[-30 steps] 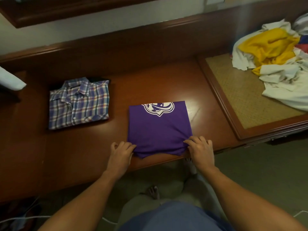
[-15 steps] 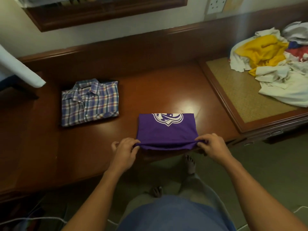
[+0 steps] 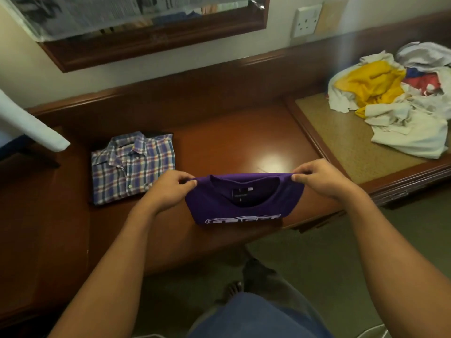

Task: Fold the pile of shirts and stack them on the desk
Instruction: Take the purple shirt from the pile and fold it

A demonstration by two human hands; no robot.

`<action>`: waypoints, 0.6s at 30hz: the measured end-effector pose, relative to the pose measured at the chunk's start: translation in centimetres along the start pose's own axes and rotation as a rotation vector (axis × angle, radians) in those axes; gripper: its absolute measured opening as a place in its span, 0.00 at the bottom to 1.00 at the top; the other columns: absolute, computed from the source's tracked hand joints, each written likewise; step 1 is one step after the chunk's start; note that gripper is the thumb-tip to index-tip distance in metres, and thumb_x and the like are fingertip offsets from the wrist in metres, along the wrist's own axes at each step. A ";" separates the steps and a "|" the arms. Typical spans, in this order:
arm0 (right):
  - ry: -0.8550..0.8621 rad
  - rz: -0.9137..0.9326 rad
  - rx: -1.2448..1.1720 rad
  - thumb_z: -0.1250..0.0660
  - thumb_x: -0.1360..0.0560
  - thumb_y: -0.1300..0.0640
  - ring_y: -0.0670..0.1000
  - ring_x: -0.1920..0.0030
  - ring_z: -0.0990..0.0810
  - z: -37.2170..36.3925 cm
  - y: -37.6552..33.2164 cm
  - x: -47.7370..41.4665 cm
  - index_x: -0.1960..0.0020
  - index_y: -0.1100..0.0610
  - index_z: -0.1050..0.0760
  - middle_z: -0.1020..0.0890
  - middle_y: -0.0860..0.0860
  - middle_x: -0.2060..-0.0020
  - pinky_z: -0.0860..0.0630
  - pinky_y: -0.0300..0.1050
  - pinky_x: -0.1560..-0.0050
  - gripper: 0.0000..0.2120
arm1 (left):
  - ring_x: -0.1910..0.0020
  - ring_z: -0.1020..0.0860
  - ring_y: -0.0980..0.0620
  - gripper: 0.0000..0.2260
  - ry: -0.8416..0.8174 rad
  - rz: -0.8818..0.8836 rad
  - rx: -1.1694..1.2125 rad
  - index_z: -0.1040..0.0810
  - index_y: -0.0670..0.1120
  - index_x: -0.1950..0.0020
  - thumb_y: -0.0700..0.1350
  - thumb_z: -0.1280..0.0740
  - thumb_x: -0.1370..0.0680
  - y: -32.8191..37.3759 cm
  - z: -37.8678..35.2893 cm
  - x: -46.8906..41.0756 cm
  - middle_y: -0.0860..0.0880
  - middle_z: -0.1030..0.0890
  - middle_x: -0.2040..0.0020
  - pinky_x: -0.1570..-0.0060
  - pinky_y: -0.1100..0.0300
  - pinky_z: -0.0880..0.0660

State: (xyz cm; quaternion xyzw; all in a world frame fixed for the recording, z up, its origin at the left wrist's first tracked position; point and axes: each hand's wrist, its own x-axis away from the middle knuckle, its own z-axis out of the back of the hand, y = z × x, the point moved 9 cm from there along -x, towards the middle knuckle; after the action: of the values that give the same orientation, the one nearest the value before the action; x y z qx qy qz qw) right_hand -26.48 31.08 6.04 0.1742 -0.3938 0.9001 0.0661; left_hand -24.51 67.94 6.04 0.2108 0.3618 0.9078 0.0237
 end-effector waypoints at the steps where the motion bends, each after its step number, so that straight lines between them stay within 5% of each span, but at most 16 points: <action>1: -0.011 -0.009 -0.004 0.30 0.21 0.56 0.44 0.52 0.19 0.1 -0.2 -1.2 0.53 0.50 0.14 0.14 0.45 0.57 0.27 0.46 0.50 0.06 | 0.50 0.19 0.55 0.07 -0.010 -0.002 -0.001 0.18 0.53 0.48 0.47 0.35 0.17 0.1 0.3 -1.2 0.55 0.17 0.52 0.47 0.53 0.22; 8: -0.006 -0.109 0.053 0.34 0.18 0.53 0.46 0.56 0.21 -1.4 -0.2 -11.9 0.57 0.49 0.17 0.18 0.44 0.61 0.30 0.43 0.58 0.11 | 0.48 0.20 0.52 0.10 0.044 0.048 -0.035 0.18 0.46 0.41 0.45 0.37 0.16 -2.1 1.3 -11.6 0.49 0.17 0.47 0.43 0.49 0.21; 18: 0.132 -0.125 0.289 0.30 0.21 0.49 0.55 0.42 0.23 -4.6 3.3 -24.6 0.39 0.49 0.18 0.17 0.51 0.44 0.26 0.51 0.40 0.12 | 0.40 0.21 0.49 0.13 0.118 0.103 -0.198 0.18 0.53 0.38 0.54 0.31 0.20 -7.6 0.2 -24.4 0.51 0.18 0.40 0.35 0.46 0.28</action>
State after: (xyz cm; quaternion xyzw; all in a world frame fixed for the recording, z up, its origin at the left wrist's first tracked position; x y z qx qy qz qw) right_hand -5.63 32.70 -8.09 0.1465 -0.2434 0.9510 0.1221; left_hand -3.08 68.93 -7.81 0.1719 0.2597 0.9500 -0.0235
